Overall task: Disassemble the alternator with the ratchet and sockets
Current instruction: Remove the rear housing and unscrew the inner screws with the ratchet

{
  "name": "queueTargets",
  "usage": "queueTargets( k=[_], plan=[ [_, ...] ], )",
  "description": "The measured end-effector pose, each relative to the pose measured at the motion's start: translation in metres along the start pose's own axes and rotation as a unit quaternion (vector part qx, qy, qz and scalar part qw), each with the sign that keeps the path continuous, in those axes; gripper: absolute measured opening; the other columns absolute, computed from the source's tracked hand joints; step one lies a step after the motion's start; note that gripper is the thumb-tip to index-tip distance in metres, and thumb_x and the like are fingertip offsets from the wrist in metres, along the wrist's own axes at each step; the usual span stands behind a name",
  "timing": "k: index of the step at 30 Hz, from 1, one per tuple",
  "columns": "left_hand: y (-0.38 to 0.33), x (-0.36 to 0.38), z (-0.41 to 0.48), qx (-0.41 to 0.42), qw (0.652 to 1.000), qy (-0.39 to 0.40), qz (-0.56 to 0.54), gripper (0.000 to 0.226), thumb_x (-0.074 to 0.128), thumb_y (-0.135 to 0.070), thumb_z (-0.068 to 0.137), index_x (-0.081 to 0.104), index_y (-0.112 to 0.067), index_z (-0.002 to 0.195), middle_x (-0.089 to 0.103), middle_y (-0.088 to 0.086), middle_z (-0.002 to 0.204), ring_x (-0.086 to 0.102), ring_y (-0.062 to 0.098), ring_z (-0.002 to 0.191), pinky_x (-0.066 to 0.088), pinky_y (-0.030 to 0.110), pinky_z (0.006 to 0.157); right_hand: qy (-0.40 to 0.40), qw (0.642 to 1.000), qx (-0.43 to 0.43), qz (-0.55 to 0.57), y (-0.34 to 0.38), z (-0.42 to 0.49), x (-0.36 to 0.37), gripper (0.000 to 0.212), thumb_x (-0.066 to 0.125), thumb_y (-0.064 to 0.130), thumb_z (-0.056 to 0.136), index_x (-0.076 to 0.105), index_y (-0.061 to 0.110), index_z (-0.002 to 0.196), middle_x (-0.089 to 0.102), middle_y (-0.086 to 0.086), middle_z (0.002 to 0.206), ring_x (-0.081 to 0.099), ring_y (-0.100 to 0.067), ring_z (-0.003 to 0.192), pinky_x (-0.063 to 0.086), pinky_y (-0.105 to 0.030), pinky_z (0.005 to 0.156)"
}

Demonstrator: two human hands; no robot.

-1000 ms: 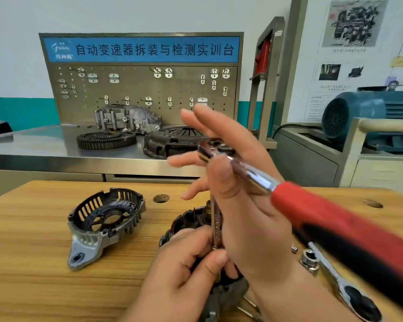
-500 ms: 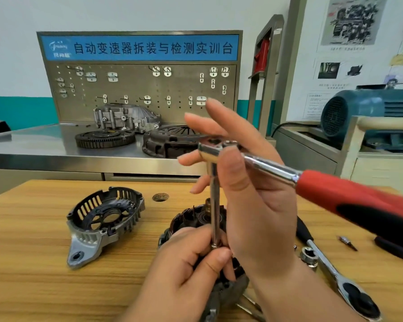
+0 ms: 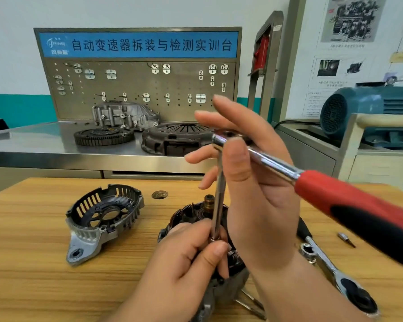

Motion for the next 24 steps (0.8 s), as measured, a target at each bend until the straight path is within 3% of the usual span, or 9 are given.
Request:
queueTargets(
  k=[1, 4, 6, 9, 12, 15, 16, 19, 24],
  plan=[
    [-0.001, 0.000, 0.000, 0.001, 1.000, 0.000, 0.002, 0.028, 0.043, -0.048, 0.085, 0.060, -0.026, 0.085, 0.064, -0.013, 0.066, 0.058, 0.016, 0.072, 0.038, 0.032, 0.072, 0.016, 0.998, 0.042, 0.043, -0.004, 0.000, 0.003, 0.130, -0.012, 0.101, 0.043, 0.052, 0.000, 0.092, 0.057, -0.014, 0.098, 0.066, -0.026, 0.101, 0.042, -0.009, 0.049],
    [-0.005, 0.000, -0.002, 0.000, 1.000, -0.002, 0.002, 0.031, 0.039, -0.050, 0.087, 0.062, -0.030, 0.094, 0.067, -0.014, 0.075, 0.059, 0.013, 0.080, 0.041, 0.029, 0.076, -0.078, 0.919, -0.048, 0.383, 0.013, -0.001, 0.005, 0.049, 0.035, 0.056, 0.096, 0.056, 0.019, 0.120, 0.070, -0.004, 0.111, 0.069, -0.015, 0.065, 0.050, -0.021, 0.051],
    [-0.008, -0.001, -0.004, 0.008, 1.000, -0.006, 0.012, 0.031, 0.037, -0.050, 0.088, 0.059, -0.036, 0.105, 0.068, -0.018, 0.088, 0.059, 0.011, 0.091, 0.041, 0.019, 0.082, -0.064, 0.874, -0.043, 0.480, 0.013, -0.007, 0.009, 0.053, 0.037, 0.055, 0.089, 0.054, 0.020, 0.125, 0.073, -0.007, 0.105, 0.066, -0.018, 0.056, 0.050, -0.025, 0.050],
    [-0.008, -0.001, -0.003, 0.014, 1.000, 0.002, 0.023, 0.032, 0.037, -0.048, 0.089, 0.062, -0.031, 0.097, 0.067, -0.018, 0.083, 0.058, 0.013, 0.086, 0.039, 0.016, 0.077, -0.057, 0.872, -0.032, 0.484, 0.015, -0.003, 0.011, 0.056, 0.037, 0.059, 0.086, 0.053, 0.024, 0.127, 0.074, -0.009, 0.099, 0.065, -0.017, 0.056, 0.050, -0.023, 0.048],
    [-0.005, 0.000, -0.002, 0.005, 1.000, -0.001, 0.014, 0.029, 0.040, -0.047, 0.087, 0.061, -0.028, 0.088, 0.066, -0.017, 0.074, 0.058, 0.014, 0.077, 0.038, 0.021, 0.074, -0.134, 0.919, -0.074, 0.363, 0.015, -0.003, 0.004, 0.044, 0.040, 0.058, 0.094, 0.055, 0.030, 0.124, 0.071, -0.009, 0.107, 0.068, -0.021, 0.071, 0.051, -0.023, 0.053],
    [-0.001, 0.000, -0.001, 0.001, 1.000, -0.013, 0.005, 0.025, 0.042, -0.048, 0.086, 0.061, -0.032, 0.087, 0.066, -0.016, 0.071, 0.058, 0.014, 0.074, 0.038, 0.029, 0.072, -0.005, 0.998, 0.020, 0.063, 0.002, -0.002, 0.002, 0.142, -0.001, 0.103, 0.040, 0.056, 0.007, 0.127, 0.061, -0.020, 0.126, 0.063, -0.036, 0.103, 0.043, -0.013, 0.054],
    [-0.001, 0.000, -0.001, 0.002, 1.000, -0.016, 0.008, 0.026, 0.042, -0.048, 0.086, 0.061, -0.031, 0.087, 0.066, -0.016, 0.072, 0.058, 0.015, 0.075, 0.038, 0.030, 0.072, 0.004, 0.995, 0.046, 0.093, 0.000, 0.001, 0.005, 0.143, -0.002, 0.104, 0.039, 0.055, 0.008, 0.129, 0.058, -0.019, 0.131, 0.064, -0.035, 0.103, 0.042, -0.013, 0.054],
    [-0.004, 0.002, -0.004, 0.013, 0.999, -0.027, 0.027, 0.030, 0.041, -0.048, 0.088, 0.062, -0.027, 0.088, 0.067, -0.017, 0.079, 0.059, 0.013, 0.085, 0.041, 0.024, 0.078, -0.080, 0.912, -0.047, 0.399, 0.014, 0.000, 0.007, 0.054, 0.037, 0.061, 0.087, 0.054, 0.027, 0.125, 0.070, -0.010, 0.112, 0.069, -0.021, 0.066, 0.050, -0.026, 0.053],
    [-0.009, 0.002, -0.005, 0.032, 0.998, -0.031, 0.048, 0.029, 0.039, -0.045, 0.089, 0.060, -0.025, 0.086, 0.063, -0.023, 0.081, 0.057, 0.010, 0.084, 0.037, 0.010, 0.074, -0.084, 0.878, -0.025, 0.471, 0.013, -0.002, 0.010, 0.053, 0.039, 0.057, 0.087, 0.057, 0.023, 0.124, 0.074, -0.008, 0.097, 0.066, -0.017, 0.058, 0.050, -0.024, 0.048]
  ],
)
Point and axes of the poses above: each hand's wrist, its own z-axis towards the middle knuckle, its own x-axis out of the palm, y = z × x, the point moved 3 cm from there along z, towards the middle knuckle
